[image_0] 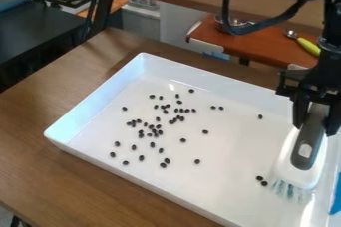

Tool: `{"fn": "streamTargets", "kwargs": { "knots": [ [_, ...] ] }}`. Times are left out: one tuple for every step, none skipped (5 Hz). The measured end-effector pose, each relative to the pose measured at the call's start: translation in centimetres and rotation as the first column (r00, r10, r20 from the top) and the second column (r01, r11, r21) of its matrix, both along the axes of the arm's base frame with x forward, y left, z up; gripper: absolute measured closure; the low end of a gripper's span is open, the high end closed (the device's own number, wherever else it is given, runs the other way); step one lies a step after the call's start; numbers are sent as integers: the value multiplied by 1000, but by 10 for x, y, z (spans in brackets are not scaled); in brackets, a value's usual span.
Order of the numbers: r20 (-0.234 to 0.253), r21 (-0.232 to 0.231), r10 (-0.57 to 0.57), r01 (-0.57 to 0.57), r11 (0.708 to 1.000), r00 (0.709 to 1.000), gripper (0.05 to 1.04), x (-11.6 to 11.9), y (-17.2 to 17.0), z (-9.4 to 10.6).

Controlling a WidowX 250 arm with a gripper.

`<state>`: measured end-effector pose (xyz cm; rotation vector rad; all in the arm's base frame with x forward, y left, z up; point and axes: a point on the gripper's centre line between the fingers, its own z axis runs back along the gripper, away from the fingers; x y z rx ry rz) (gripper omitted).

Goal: Sweep into pile

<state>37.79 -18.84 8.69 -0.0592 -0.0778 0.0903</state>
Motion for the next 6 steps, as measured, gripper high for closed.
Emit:
{"fn": "streamTargets", "kwargs": {
  "knots": [
    [-8,-4,1,-1,1000,1000,603,2,8,-2],
    [-16,-17,0,0,1000,1000,604,3,17,-3],
    [-23,-29,9,-10,1000,1000,605,4,31,-2],
    [-23,-28,25,-25,999,999,605,4,48,-2],
    [-29,-28,45,-46,999,999,605,2,66,-3],
    [-30,-22,68,-69,997,997,605,-4,83,-2]
  ]
}}
